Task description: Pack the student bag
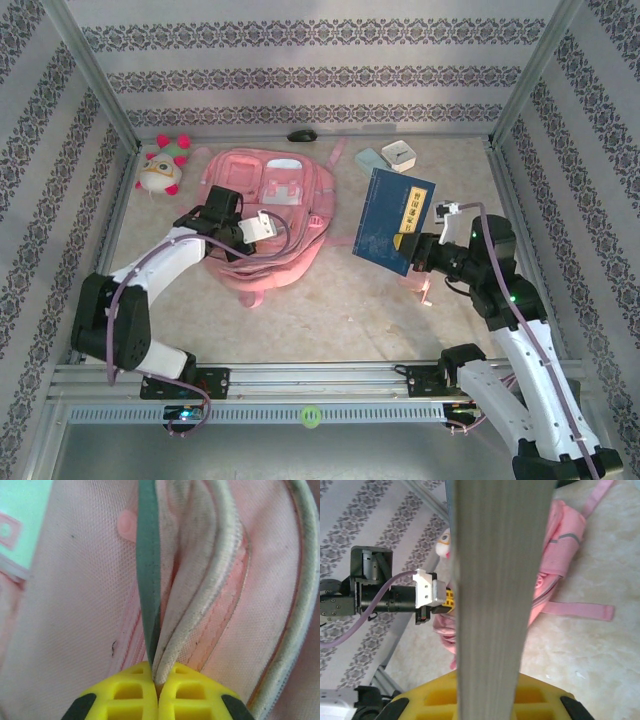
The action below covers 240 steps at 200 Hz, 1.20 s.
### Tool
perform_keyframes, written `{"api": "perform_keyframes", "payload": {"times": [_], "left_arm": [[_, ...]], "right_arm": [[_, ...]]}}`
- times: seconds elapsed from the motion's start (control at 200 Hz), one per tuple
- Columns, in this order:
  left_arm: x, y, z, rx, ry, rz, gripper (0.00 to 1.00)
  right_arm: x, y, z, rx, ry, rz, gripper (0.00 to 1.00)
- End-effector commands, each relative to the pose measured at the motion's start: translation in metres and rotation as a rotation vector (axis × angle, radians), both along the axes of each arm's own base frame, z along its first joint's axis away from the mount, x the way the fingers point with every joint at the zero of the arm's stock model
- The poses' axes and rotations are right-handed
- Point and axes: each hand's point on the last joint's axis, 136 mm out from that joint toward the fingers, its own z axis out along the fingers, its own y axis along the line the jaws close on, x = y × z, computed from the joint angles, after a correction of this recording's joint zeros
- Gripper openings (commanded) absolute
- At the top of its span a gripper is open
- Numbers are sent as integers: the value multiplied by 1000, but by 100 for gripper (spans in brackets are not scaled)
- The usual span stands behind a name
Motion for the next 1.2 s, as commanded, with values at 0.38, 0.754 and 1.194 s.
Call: {"api": "perform_keyframes", "payload": {"times": [0.38,0.754,1.194], "left_arm": [[-9,-39,106,-488,4,178,0],[-63,-97,114,-674,186,183,0],[-48,-192,153,-842,250,221,0]], "right_arm": [[-9,-32,-2,3,239,-252,0],[-3,-25,-48,-15,382,-313,0],[-17,-28,-95,20,516,-391,0]]}}
